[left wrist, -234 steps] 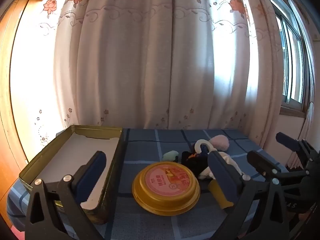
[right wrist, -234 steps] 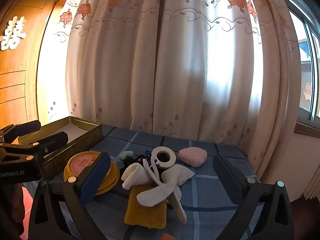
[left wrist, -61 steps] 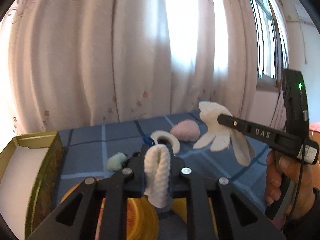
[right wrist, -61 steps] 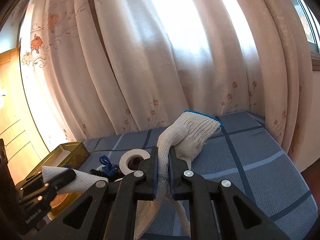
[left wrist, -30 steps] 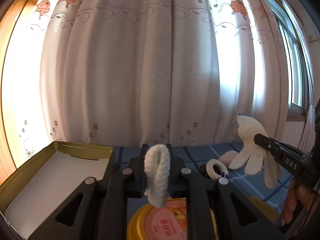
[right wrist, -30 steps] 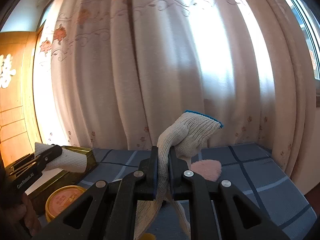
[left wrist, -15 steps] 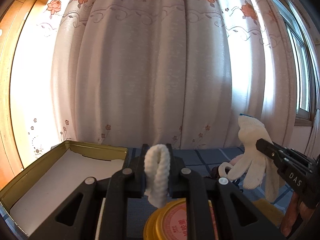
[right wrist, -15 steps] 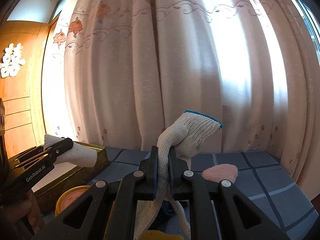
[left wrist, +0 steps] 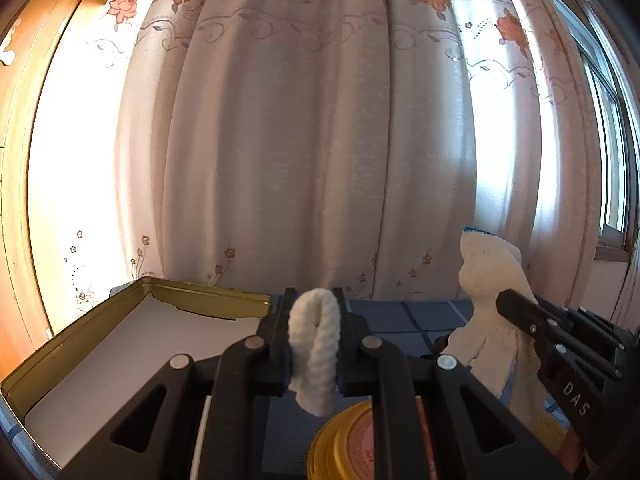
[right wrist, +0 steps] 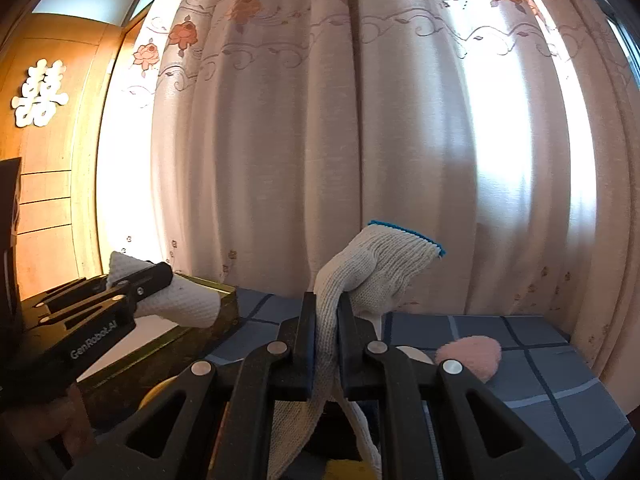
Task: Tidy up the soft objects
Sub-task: 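Lift and carry the glove and towel with both grippers toward the gold tin box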
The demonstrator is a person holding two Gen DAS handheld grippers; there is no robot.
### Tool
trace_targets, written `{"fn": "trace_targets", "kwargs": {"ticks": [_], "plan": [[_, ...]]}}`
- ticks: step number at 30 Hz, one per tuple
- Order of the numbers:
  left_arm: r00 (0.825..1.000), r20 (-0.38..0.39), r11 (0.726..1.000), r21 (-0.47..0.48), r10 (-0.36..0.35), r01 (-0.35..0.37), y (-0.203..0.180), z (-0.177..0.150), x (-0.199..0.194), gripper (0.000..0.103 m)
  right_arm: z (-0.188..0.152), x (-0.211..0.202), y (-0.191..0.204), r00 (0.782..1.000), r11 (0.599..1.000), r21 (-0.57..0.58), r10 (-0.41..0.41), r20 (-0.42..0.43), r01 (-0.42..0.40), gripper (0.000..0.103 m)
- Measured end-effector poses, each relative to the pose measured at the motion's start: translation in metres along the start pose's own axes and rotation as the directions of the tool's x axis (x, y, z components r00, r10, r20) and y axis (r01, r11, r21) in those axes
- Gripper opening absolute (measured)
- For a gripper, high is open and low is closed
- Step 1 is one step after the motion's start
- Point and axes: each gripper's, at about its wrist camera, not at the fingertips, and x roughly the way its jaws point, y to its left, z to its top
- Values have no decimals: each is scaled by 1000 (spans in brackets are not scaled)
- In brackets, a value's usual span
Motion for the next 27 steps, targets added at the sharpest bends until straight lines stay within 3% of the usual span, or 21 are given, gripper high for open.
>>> {"fn": "trace_targets", "kwargs": {"ticks": [27], "plan": [[999, -36, 1000, -23, 20, -21, 25, 7, -3, 14, 1, 14, 39, 995, 996, -47, 72, -61, -75, 10]]}}
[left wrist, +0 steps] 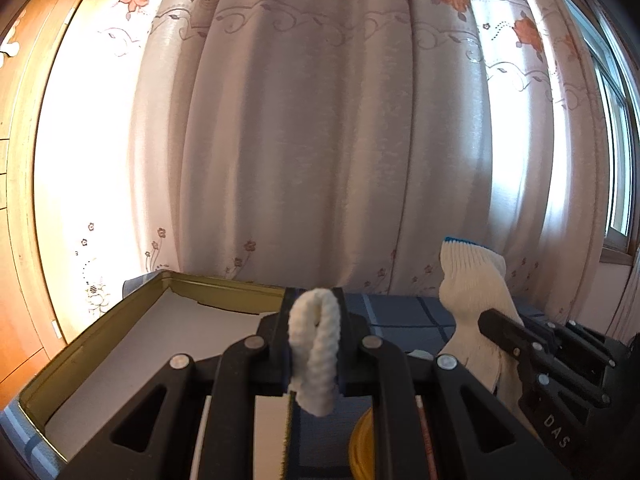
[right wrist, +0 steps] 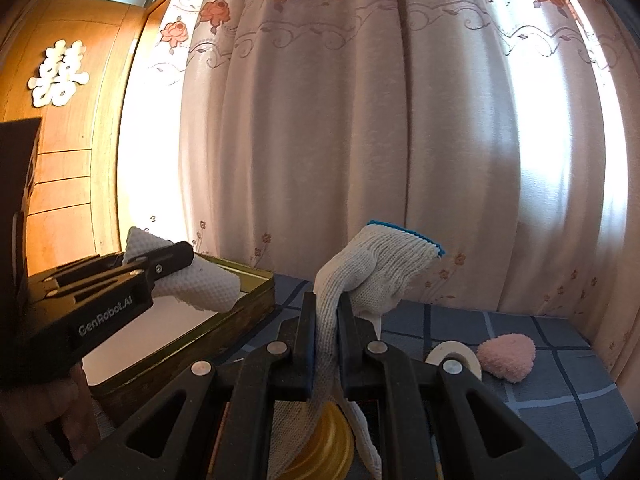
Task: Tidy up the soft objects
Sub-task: 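Lift and carry the glove and towel with both grippers toward the gold tin box, then lower the glove and towel into the gold tin box and open both grippers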
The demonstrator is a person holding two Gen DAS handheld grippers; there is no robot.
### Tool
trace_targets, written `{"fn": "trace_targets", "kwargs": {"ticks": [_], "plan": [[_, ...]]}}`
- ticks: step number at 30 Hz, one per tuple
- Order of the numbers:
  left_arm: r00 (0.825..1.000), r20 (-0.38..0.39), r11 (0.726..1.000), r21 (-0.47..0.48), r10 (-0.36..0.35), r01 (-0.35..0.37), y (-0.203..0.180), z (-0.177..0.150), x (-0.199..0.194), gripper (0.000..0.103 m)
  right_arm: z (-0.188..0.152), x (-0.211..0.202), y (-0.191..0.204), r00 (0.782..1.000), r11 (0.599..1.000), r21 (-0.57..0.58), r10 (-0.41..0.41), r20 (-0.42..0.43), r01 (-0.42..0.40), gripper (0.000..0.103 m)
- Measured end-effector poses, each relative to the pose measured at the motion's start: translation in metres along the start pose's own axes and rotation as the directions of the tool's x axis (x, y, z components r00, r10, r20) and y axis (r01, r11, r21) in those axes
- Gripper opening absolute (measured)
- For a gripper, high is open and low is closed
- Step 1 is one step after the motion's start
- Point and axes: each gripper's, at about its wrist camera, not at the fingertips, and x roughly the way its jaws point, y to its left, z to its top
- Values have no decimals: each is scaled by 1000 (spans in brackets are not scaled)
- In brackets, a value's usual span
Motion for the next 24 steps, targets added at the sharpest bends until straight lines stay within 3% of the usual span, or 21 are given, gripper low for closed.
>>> {"fn": "trace_targets", "kwargs": {"ticks": [9, 15, 24], "plan": [[998, -55, 1000, -7, 17, -17, 21, 5, -6, 14, 14, 0, 18, 997, 997, -1, 81, -15, -81, 10], [996, -73, 998, 40, 43, -40, 35, 15, -12, 14, 32, 11, 29, 988, 989, 17, 148, -53, -148, 10], [982, -177, 993, 108, 65, -46, 57, 26, 1, 14, 54, 38, 45, 955, 967, 65, 255, -151, -248, 10]]}}
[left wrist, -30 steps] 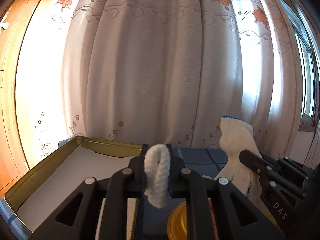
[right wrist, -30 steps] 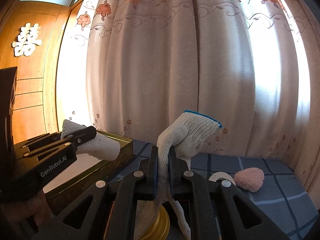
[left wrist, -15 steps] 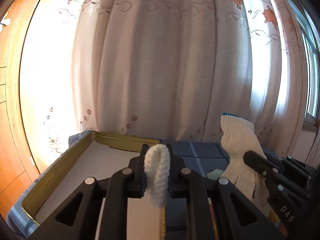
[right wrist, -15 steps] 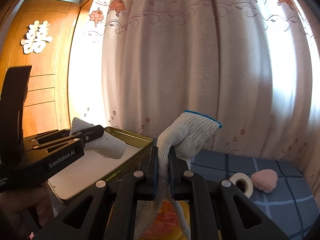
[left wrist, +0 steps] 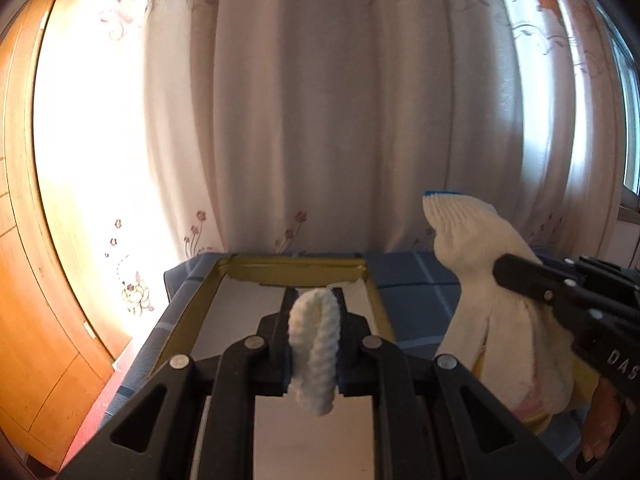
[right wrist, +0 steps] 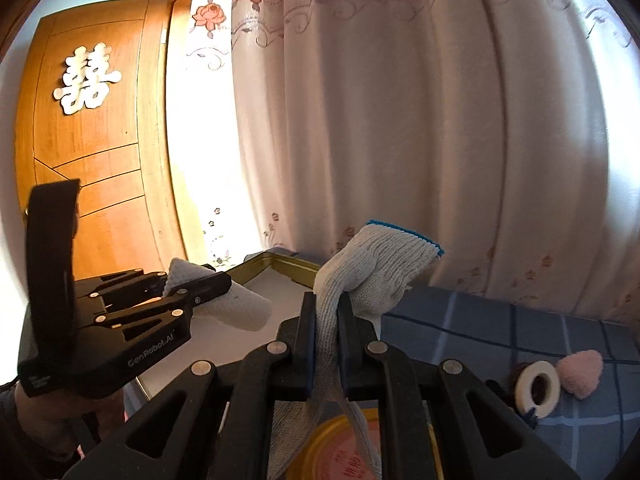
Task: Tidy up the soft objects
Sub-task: 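Lower the glove and towel into the gold tin box and open both grippers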
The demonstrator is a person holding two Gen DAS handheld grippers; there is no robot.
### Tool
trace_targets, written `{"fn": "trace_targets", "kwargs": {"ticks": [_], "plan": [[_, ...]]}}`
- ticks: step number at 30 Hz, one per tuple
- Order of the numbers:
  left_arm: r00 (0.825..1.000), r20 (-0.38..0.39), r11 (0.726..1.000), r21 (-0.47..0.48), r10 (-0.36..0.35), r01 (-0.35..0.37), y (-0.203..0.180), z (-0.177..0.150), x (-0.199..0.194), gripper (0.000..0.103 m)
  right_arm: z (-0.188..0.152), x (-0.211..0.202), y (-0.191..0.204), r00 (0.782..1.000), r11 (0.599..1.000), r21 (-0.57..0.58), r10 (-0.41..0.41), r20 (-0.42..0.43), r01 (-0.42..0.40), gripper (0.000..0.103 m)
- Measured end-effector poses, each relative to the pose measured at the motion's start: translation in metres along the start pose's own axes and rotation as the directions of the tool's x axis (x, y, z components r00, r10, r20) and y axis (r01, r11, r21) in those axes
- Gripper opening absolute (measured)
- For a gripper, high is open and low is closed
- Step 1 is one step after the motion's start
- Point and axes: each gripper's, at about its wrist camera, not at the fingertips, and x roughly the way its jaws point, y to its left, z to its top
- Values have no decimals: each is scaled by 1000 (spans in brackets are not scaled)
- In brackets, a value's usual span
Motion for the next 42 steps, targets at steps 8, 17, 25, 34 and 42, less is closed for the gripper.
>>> {"fn": "trace_targets", "kwargs": {"ticks": [8, 17, 25, 34, 42], "plan": [[993, -116, 1000, -5, 8, -8, 30, 17, 21, 14, 16, 31, 2, 993, 996, 62, 69, -99, -63, 11], [977, -214, 1000, -29, 6, -12, 50, 35, 47, 14, 29, 66, 23, 977, 995, 45, 96, -193, -89, 11], [968, -243, 997, -40, 56, -68, 64, 46, 72, 14, 31, 97, 37, 964, 997, 23, 77, -253, -74, 11], [963, -264, 995, -68, 47, -67, 74, 46, 89, 55, 26, 121, 37, 943, 996, 61, 78, -325, -62, 24], [974, -216, 992, -90, 70, -91, 77, 44, 71, 80, 24, 87, 22, 955, 990, 109, 119, -272, -92, 61]]}}
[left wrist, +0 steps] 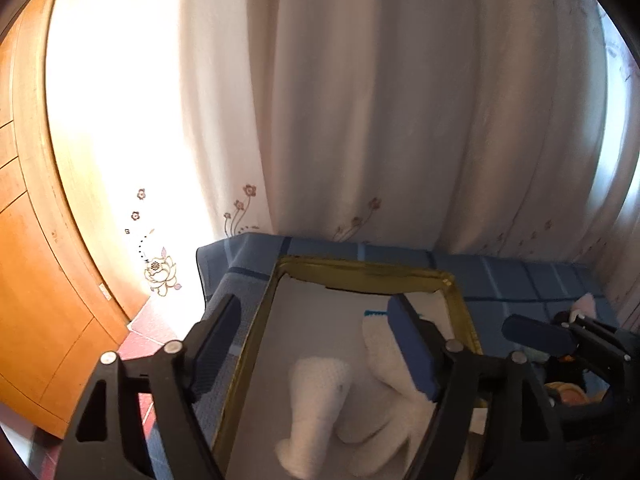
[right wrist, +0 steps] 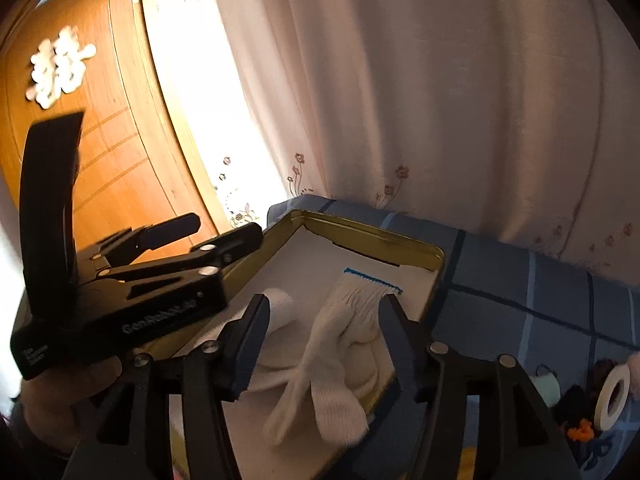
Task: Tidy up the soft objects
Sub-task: 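Lower the glove and towel into the gold tin box and open both grippers, then grasp the yellow sponge with the right gripper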
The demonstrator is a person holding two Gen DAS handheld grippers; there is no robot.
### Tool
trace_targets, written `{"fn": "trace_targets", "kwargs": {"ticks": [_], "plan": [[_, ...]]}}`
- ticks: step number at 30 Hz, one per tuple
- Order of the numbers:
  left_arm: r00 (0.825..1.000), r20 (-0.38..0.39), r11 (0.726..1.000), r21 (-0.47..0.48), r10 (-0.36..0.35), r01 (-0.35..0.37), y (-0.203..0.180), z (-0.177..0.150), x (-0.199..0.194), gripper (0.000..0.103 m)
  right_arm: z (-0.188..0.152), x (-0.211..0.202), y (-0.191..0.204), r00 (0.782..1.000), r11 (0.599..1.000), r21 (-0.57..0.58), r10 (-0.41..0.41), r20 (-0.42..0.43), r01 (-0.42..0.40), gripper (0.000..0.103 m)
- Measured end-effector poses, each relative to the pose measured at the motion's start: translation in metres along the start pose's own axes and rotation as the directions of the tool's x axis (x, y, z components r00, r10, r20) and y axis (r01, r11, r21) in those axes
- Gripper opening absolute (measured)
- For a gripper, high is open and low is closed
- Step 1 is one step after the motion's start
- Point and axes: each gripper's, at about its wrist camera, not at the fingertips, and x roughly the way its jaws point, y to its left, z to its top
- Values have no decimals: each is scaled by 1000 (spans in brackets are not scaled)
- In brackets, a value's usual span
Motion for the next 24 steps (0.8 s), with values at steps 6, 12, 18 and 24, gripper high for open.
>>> {"fn": "trace_targets", "kwargs": {"ticks": [6, 12, 18, 24], "plan": [[993, 112, 998, -35, -42, 46, -4, -14, -37, 93, -16, -59, -27, 997, 1000, 6, -4, 73, 4, 65], [976, 202, 994, -53, -83, 96, -29, -39, -68, 99, -42, -128, -81, 982, 995, 67, -79, 171, 69, 72], [957, 251, 987, -31, -145, 158, -57, -75, -93, 102, -97, -171, -121, 951, 970, 119, -232, 203, 211, 73], [953, 240, 982, -2, -185, 191, -81, -100, -101, 102, -159, -169, -134, 960, 962, 154, -248, 133, 227, 73]]}}
